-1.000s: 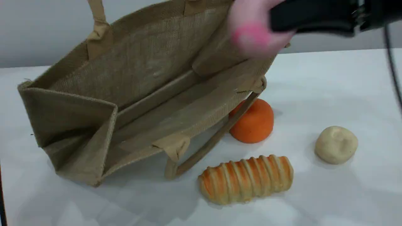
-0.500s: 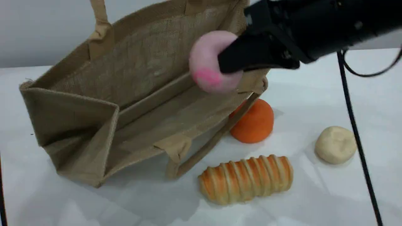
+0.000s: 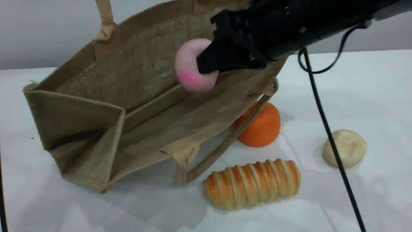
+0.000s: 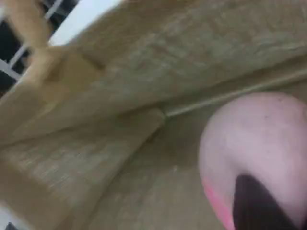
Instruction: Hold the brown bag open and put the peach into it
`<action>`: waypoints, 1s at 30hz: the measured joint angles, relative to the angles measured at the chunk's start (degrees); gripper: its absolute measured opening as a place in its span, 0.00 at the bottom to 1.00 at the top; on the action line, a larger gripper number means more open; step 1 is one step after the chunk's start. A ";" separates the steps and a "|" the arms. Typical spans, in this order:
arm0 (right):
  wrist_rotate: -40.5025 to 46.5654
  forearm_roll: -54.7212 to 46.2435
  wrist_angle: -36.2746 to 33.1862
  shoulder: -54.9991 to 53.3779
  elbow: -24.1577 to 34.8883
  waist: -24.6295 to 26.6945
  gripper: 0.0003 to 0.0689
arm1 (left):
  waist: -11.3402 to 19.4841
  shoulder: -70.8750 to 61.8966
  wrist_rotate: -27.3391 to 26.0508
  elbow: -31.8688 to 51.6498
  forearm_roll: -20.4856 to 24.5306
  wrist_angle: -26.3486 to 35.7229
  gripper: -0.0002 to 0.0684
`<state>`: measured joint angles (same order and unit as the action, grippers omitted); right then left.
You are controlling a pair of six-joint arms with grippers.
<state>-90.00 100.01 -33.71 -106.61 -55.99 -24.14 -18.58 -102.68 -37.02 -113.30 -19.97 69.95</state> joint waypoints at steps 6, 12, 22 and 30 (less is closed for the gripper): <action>0.05 0.00 0.55 -6.44 -5.29 0.00 0.21 | 0.00 0.00 0.00 0.00 0.16 0.00 0.12; 0.05 0.00 -0.38 -6.62 -5.55 0.00 0.71 | 0.00 0.00 0.00 0.00 0.16 0.00 0.12; 0.05 -0.06 3.08 -0.01 -5.61 0.06 0.95 | 0.00 0.00 0.00 0.00 0.25 -0.02 0.12; 0.05 -2.93 21.90 12.14 -5.61 0.06 0.84 | 0.00 0.00 0.00 0.00 0.25 -0.02 0.12</action>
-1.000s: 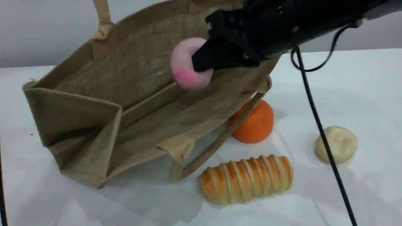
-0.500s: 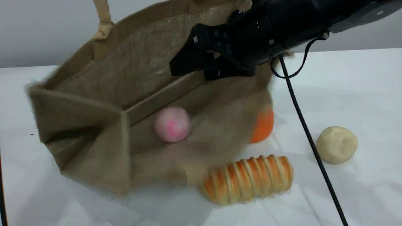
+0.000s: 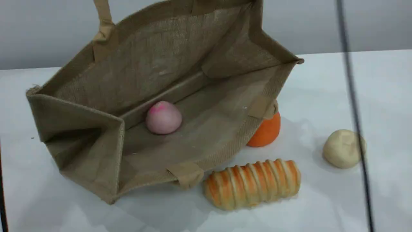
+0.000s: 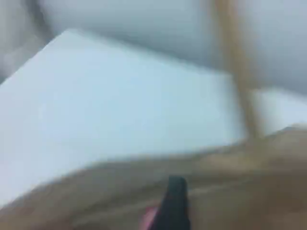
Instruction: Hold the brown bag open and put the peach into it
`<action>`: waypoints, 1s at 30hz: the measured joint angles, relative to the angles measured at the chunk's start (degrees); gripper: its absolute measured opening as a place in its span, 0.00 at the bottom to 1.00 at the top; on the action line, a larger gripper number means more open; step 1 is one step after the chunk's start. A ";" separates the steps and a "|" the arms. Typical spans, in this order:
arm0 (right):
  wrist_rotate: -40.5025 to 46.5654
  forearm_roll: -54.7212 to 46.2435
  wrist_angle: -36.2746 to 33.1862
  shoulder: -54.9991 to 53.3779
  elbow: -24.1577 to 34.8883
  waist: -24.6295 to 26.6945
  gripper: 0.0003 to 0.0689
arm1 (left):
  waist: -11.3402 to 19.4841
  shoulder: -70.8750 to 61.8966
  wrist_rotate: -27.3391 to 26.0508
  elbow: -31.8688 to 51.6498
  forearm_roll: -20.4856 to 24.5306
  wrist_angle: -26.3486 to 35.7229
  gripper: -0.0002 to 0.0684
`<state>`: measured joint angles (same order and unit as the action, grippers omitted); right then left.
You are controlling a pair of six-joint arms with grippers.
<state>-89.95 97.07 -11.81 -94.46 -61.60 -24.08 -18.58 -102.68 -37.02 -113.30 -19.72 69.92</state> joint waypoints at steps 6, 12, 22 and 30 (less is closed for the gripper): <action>0.00 1.30 17.28 7.19 0.00 0.04 0.84 | 0.00 0.00 0.00 0.00 0.00 0.00 0.12; 0.00 2.63 33.62 10.67 0.00 0.04 0.84 | 0.00 0.00 0.00 0.00 -0.05 0.00 0.13; 0.00 3.03 39.76 10.56 0.00 0.04 0.84 | 0.00 0.00 0.00 0.00 -2.63 0.00 0.20; 0.00 2.87 38.38 10.54 0.00 0.04 0.84 | 0.00 0.00 0.18 0.00 -3.44 -0.10 0.56</action>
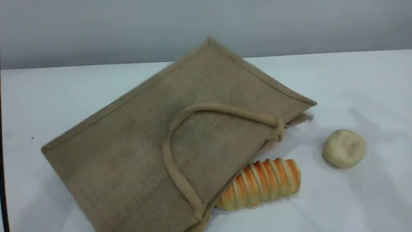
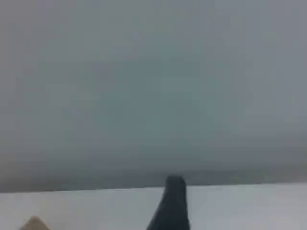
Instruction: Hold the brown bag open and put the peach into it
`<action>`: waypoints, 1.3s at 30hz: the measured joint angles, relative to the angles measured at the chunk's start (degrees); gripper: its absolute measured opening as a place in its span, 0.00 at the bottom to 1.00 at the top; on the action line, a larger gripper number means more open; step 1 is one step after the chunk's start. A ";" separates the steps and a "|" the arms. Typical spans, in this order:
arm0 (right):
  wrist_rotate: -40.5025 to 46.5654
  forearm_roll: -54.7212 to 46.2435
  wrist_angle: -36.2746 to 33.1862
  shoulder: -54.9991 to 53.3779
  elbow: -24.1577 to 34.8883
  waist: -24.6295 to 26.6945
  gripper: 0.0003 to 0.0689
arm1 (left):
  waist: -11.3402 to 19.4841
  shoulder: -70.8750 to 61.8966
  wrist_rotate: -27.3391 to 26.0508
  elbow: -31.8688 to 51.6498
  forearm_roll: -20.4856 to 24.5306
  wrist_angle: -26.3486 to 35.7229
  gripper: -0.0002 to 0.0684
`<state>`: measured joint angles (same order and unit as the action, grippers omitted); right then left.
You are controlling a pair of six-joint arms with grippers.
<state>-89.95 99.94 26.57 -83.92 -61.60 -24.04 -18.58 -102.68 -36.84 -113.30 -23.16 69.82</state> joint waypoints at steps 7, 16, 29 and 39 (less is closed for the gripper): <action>0.00 0.00 0.70 0.00 0.00 -0.34 0.84 | 0.09 0.00 3.78 0.00 1.05 0.05 0.68; 0.00 0.06 2.53 7.79 0.00 -9.52 0.84 | 0.09 4.44 11.18 0.00 10.88 0.27 0.69; 0.00 -0.16 -2.63 16.06 0.00 -36.54 0.84 | 0.13 15.32 19.47 0.00 13.48 0.28 0.69; 0.00 0.23 8.82 16.01 0.00 -39.82 0.84 | 0.13 21.19 21.31 5.37 14.22 0.16 0.69</action>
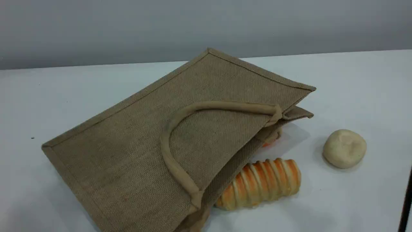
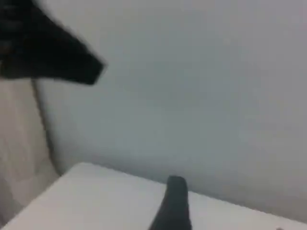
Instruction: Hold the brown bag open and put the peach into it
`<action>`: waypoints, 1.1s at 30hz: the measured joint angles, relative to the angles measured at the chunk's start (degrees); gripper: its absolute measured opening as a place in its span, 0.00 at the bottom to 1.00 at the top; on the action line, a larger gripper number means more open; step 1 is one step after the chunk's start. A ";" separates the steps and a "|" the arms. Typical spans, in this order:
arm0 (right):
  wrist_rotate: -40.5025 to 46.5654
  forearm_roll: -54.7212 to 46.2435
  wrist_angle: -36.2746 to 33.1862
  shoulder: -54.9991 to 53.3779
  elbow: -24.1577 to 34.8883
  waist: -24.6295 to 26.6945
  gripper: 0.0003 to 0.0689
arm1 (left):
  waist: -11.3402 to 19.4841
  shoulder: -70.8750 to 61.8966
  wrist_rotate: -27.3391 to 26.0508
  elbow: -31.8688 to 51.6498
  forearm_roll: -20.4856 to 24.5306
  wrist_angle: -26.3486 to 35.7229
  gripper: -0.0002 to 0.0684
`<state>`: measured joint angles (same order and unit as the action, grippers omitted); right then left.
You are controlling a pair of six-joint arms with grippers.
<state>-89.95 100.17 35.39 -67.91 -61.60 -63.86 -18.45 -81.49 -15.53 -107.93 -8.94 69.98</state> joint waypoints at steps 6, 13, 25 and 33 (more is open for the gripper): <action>0.00 -0.12 -0.47 -0.05 0.00 -0.07 0.83 | 0.00 6.13 4.71 4.84 2.26 -0.06 0.69; 0.00 -0.17 0.44 -0.05 0.00 -0.07 0.83 | 0.00 19.53 8.84 17.11 6.27 0.01 0.69; 0.00 -0.22 0.69 -0.05 0.05 -0.07 0.83 | 0.00 52.88 9.26 47.66 6.17 0.13 0.69; 0.00 -0.22 0.69 -0.05 0.05 -0.07 0.83 | 0.00 70.40 14.63 65.18 7.92 -2.12 0.69</action>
<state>-89.95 99.95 36.07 -67.96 -61.55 -63.92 -18.45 -11.09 -0.90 -42.75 -1.02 67.86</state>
